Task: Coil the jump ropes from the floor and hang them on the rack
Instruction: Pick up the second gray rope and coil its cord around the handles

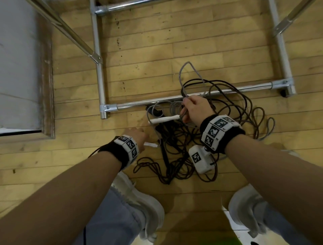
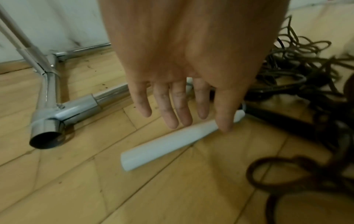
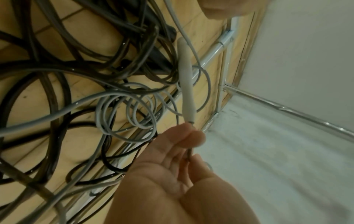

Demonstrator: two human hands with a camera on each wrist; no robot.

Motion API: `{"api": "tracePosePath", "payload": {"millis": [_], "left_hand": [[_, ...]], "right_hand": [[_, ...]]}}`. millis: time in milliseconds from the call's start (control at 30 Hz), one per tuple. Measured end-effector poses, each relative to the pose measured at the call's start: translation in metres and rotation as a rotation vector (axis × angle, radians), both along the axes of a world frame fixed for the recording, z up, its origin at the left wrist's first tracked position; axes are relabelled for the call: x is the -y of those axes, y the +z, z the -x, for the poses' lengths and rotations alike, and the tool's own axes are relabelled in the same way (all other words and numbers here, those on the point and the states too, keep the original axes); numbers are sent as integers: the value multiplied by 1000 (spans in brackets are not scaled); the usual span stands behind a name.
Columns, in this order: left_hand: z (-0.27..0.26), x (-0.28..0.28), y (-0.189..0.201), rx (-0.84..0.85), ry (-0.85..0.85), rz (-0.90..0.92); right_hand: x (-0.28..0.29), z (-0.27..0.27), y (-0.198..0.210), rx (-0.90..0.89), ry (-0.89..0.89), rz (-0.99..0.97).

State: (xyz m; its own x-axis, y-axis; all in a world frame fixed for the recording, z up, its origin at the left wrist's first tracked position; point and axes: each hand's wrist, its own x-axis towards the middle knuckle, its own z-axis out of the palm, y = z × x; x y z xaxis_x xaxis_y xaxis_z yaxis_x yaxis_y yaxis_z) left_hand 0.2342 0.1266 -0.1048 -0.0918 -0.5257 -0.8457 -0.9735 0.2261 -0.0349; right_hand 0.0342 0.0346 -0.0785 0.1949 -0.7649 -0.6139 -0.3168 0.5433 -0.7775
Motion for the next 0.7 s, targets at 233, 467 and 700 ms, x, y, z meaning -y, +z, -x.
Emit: {"api": "tracePosePath", "payload": {"millis": [233,467,700], "left_hand": [[-6,-18,-15,60,-20,43],[3,10,2,-395,814,572],[42,75,65,-721,883,459]], "right_hand": [[2,4,2,58,4,-14],[9,4,3,-122,77,118],[32,7,56,-27,14,239]]}}
